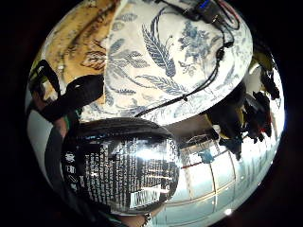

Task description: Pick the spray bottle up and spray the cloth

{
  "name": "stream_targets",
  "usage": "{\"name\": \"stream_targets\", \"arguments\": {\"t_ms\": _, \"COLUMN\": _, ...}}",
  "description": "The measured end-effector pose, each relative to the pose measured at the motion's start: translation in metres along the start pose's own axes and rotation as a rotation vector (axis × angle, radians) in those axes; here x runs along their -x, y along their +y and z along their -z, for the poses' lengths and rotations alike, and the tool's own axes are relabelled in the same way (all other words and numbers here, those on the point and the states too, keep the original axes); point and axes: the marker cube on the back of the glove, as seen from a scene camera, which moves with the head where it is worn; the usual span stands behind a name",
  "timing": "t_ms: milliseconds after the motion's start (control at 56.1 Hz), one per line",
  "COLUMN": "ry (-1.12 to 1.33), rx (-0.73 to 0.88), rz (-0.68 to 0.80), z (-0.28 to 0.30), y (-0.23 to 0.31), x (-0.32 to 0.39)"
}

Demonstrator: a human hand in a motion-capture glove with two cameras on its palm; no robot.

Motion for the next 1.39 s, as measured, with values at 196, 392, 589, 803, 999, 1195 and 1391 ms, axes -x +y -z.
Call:
{"name": "stream_targets", "arguments": {"t_ms": 196, "ry": -0.131, "rx": 0.028, "rz": 0.153, "z": -0.01, "y": -0.016, "x": 0.044}}
{"name": "stream_targets", "arguments": {"t_ms": 392, "ry": -0.422, "rx": -0.438, "rz": 0.585, "z": 0.043, "y": -0.001, "x": 0.168}}
{"name": "stream_targets", "arguments": {"t_ms": 589, "ry": -0.834, "rx": -0.759, "rz": 0.96, "z": 0.066, "y": -0.05, "x": 0.261}}
{"name": "stream_targets", "arguments": {"t_ms": 803, "ry": -0.794, "rx": -0.861, "rz": 0.966, "z": 0.043, "y": -0.132, "x": 0.284}}
{"name": "stream_targets", "arguments": {"t_ms": 999, "ry": -0.838, "rx": -0.872, "rz": 0.973, "z": 0.029, "y": -0.143, "x": 0.28}}
{"name": "stream_targets", "arguments": {"t_ms": 1195, "ry": -0.842, "rx": -0.876, "rz": 0.972, "z": 0.029, "y": -0.147, "x": 0.279}}
{"name": "stream_targets", "arguments": {"t_ms": 1391, "ry": -0.7, "rx": -0.597, "rz": 0.838, "z": 0.021, "y": -0.137, "x": 0.257}}
